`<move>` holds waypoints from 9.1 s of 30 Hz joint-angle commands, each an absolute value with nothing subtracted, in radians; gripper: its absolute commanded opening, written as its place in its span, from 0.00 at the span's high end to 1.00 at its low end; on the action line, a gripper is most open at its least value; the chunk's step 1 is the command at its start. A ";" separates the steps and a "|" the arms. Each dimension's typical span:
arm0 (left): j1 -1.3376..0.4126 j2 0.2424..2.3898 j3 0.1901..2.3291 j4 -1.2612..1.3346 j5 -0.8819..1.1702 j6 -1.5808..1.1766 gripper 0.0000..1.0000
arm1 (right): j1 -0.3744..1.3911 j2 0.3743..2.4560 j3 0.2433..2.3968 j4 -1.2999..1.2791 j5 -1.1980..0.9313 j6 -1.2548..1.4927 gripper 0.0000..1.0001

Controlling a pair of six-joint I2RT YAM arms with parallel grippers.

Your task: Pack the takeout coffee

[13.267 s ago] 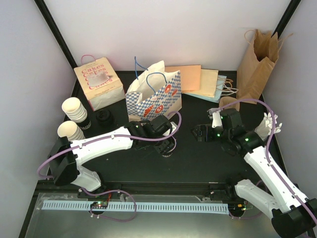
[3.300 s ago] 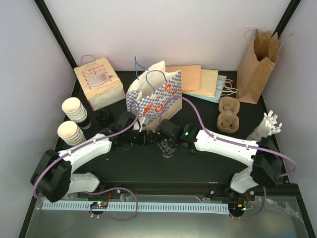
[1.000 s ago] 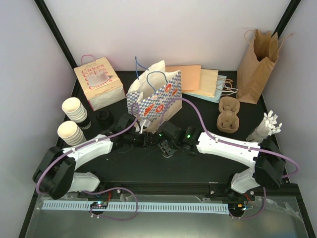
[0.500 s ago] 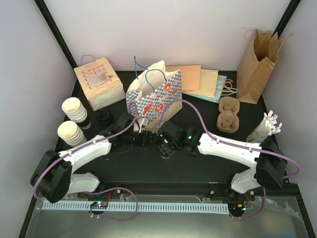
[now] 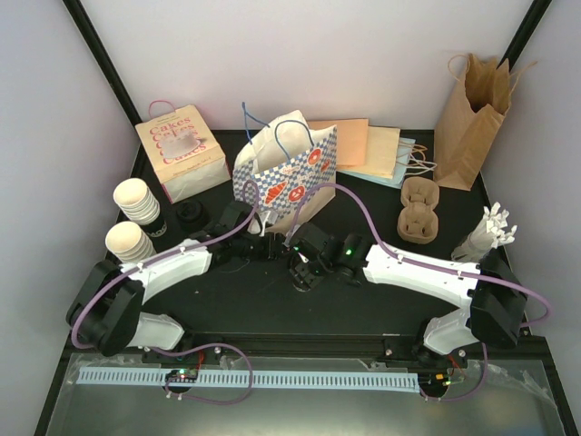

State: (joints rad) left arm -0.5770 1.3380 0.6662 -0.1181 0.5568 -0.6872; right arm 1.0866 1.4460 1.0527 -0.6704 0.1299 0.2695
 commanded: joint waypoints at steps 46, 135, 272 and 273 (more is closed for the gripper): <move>-0.588 1.504 0.565 -0.217 0.558 -0.571 0.42 | 1.073 1.559 0.950 -0.750 -0.172 0.321 0.35; -0.625 0.912 0.673 -0.457 0.451 -0.447 0.24 | 1.067 1.458 1.152 -0.808 0.065 0.329 0.11; -1.104 1.487 1.208 -0.773 -0.084 -0.387 0.01 | 0.525 1.055 0.661 -0.463 -0.501 0.491 0.38; -1.102 1.493 1.214 -0.774 -0.089 -0.386 0.01 | 0.525 1.058 0.660 -0.460 -0.498 0.492 0.39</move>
State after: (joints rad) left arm -1.1065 1.4647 1.1587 -0.7326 -0.0502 -0.3958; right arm 0.5304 1.0454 0.6647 -0.5083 -0.4629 0.4797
